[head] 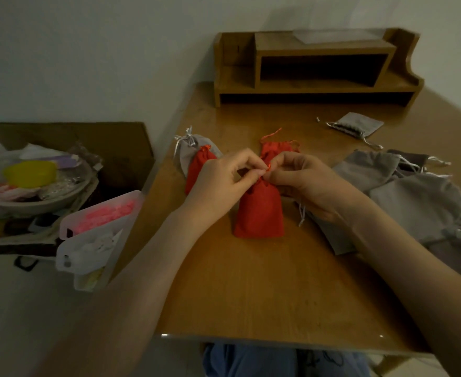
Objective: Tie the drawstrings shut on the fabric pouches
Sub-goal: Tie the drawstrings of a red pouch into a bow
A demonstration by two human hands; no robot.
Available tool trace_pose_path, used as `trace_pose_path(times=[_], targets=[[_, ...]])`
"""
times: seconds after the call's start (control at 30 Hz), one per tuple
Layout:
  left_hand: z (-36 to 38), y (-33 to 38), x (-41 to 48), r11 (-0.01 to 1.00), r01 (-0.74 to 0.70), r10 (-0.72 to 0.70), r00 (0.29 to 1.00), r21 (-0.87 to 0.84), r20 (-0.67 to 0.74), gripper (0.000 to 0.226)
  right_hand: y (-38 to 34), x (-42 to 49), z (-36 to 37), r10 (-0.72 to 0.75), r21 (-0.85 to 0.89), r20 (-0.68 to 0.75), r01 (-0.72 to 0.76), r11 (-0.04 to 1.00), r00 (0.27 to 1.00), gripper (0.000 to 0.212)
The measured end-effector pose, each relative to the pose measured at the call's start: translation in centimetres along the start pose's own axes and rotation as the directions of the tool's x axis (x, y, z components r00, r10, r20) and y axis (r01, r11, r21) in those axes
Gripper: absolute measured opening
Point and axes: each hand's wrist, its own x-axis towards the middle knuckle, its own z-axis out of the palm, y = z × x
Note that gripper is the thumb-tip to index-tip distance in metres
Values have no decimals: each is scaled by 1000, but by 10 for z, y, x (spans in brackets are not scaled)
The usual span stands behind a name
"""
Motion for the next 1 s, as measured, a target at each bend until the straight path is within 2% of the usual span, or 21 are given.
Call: trace_pose_path(times=[0.23,0.43,0.57,0.77,0.93,1.0], targets=[[4,0,1,999,-7,7,1000,40,-5,8,-3,0,-3,46,63,18,-47,997,999,16],[6,0,-1,984,-102,103,995,147,-4,19,-1,2,-5,149,158,116,-166,973,982,17],[8,0,-1,973,-145,154,987,178,-35,26,-1,1,-7,111,138,138,-130,982,984,12],[9,-4,0,963,-169,197,973,211,-122,15,3,1,2,-96,-115,-4,95,989,995,6],[12,-4,0,966,-182,212,964,184,-160,19,4,-1,6,-268,-355,-43,236,905,962,4],[12,-2,0,975,-172,194,966,138,-172,25,4,0,6,-297,-383,-41,260,886,954,5]])
